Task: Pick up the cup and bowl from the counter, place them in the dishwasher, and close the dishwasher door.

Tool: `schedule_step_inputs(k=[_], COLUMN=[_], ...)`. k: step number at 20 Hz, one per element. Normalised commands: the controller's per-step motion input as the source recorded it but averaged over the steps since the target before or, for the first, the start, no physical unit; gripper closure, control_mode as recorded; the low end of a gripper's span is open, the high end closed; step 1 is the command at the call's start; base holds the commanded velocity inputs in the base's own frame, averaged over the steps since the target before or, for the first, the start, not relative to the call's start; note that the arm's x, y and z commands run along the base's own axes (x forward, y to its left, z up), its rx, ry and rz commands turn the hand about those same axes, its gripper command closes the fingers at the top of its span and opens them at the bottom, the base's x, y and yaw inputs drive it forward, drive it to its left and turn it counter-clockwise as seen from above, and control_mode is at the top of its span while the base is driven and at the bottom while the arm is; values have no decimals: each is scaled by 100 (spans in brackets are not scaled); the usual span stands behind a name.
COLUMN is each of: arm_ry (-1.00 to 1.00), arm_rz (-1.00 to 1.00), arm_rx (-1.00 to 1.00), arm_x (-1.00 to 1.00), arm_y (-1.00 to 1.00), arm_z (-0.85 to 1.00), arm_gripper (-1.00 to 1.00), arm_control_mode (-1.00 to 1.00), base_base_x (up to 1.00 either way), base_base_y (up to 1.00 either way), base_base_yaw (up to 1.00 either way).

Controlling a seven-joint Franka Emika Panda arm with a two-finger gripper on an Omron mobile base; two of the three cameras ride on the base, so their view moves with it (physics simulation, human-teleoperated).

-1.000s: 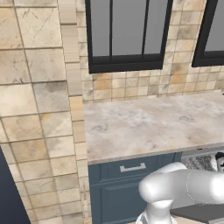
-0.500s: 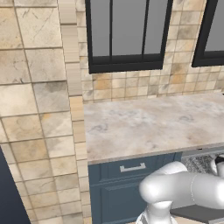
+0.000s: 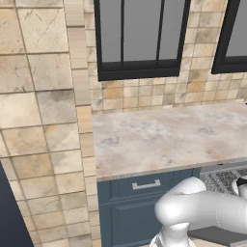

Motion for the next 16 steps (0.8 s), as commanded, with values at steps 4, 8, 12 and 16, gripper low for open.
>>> schedule_step_inputs(k=[4,8,12,16], arm_ry=[0,0,2,4], arm_rz=[0,0,0,0], arm_rx=[1,2,1,0], arm_x=[11,22,38,42], arm_y=[-9,-7,-4,-6], arm_z=[-11,-6,-18,-23], arm_gripper=[100,100,100,100], arm_control_mode=[-100,-100,-100,-100], base_base_x=[0,0,0,0], base_base_y=[0,0,0,0], base_base_yaw=[0,0,0,0])
